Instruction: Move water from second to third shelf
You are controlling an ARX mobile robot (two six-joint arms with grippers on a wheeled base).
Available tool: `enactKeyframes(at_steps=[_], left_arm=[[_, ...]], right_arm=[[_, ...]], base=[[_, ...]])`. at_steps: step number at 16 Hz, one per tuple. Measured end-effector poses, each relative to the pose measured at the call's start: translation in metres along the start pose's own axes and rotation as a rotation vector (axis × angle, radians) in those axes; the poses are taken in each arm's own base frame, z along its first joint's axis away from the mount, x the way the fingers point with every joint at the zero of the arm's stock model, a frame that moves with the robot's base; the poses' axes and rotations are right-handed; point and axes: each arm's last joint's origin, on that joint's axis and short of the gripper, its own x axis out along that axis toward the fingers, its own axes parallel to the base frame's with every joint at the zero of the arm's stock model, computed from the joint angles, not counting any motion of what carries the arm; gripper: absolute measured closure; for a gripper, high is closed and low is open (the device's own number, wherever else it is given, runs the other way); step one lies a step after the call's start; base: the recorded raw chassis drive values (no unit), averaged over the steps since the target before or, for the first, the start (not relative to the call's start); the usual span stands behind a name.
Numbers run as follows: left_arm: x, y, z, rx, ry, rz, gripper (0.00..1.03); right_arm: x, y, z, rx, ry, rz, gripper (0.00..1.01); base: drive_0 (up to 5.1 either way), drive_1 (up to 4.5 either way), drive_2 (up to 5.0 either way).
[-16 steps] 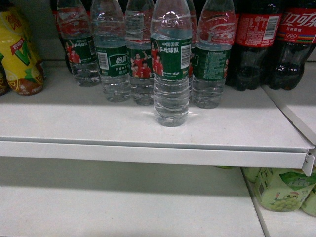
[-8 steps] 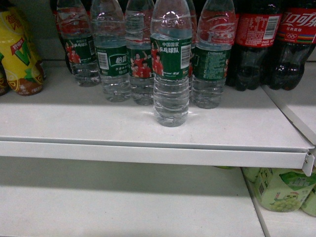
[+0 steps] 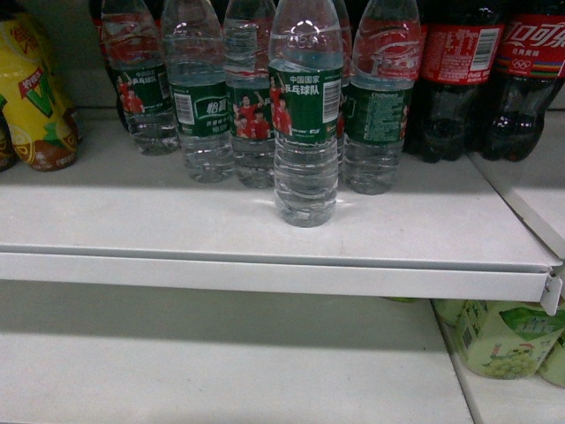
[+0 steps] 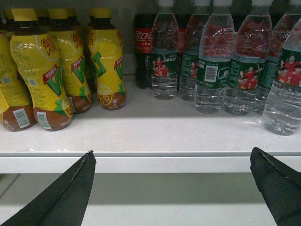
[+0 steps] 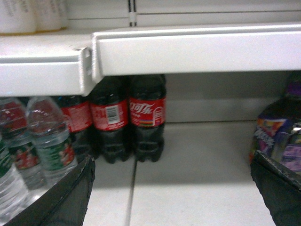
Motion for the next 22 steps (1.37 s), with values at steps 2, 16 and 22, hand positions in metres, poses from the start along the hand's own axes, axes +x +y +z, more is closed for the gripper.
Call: enactKeyframes(at_steps=[2, 16, 22], left_arm=[[0.0, 0.0, 0.0, 0.0, 0.0, 0.0, 0.05], [0.0, 0.0, 0.0, 0.0, 0.0, 0.0, 0.05], [0.0, 0.0, 0.0, 0.0, 0.0, 0.0, 0.05]], right_arm=[[0.004, 0.017, -0.009, 0.009, 0.058, 0.111, 0.03], [0.062, 0.176, -0.085, -0.052, 0.33, 0.627, 0.03], [0.105, 0.207, -0.073, -0.039, 0.345, 0.607, 0.03]], base=[[0.0, 0.0, 0.0], [0.0, 0.0, 0.0], [0.0, 0.0, 0.0]])
